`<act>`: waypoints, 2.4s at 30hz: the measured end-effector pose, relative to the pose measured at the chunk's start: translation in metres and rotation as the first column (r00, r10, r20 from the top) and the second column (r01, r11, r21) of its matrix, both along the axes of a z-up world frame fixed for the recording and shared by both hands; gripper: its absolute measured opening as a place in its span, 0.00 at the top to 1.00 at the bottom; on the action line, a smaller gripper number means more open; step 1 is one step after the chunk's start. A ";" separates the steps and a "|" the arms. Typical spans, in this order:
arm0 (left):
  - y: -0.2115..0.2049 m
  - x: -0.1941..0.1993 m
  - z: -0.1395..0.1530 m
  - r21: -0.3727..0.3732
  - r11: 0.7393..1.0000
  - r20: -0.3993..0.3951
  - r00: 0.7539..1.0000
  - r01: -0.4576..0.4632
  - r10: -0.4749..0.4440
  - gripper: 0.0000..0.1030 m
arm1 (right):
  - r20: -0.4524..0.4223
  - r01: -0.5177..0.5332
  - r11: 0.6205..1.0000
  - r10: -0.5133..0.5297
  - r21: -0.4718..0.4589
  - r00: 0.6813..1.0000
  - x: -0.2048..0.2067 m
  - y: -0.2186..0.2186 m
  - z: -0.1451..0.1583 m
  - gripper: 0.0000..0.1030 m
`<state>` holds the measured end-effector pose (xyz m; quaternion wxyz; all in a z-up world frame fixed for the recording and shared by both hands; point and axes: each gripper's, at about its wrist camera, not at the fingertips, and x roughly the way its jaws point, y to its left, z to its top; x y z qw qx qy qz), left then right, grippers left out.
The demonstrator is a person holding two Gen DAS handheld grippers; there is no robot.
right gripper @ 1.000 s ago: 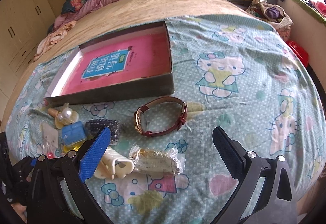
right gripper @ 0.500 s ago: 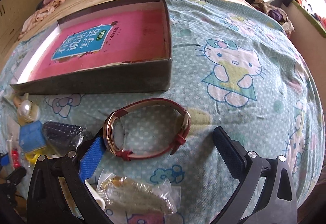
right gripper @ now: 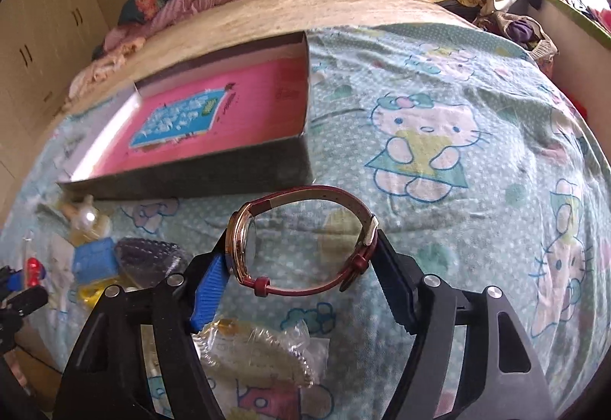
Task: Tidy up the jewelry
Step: 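Carry the bag with the left tool while the right tool carries the watch into the box, then open the left tool releasing the bag while the right tool releases the watch in the box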
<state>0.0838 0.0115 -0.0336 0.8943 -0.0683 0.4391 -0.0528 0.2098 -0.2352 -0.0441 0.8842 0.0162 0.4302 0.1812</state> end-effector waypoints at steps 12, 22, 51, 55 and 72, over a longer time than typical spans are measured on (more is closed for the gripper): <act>0.009 0.027 0.027 -0.001 1.000 0.070 0.998 -0.011 0.011 0.63 | 0.139 -0.022 0.995 0.008 0.098 0.990 -0.025 -0.003 0.061 0.33; 0.031 0.070 0.044 0.014 0.998 0.117 0.992 -0.059 0.057 0.63 | 0.176 -0.075 0.990 0.053 0.121 0.983 -0.005 0.025 0.089 0.33; 0.064 0.151 -0.013 0.011 0.995 0.022 0.994 -0.104 0.104 0.83 | 0.030 -0.112 0.994 0.111 0.011 0.993 0.074 0.086 0.035 0.33; 0.062 0.157 -0.015 0.006 0.996 0.024 0.996 -0.085 0.085 0.86 | 0.013 -0.097 0.995 0.097 0.006 0.995 0.080 0.085 0.028 0.33; 0.064 0.185 0.000 -0.028 0.997 0.064 0.996 -0.068 0.069 0.90 | -0.068 -0.100 0.995 0.100 -0.004 0.993 0.091 0.086 0.009 0.28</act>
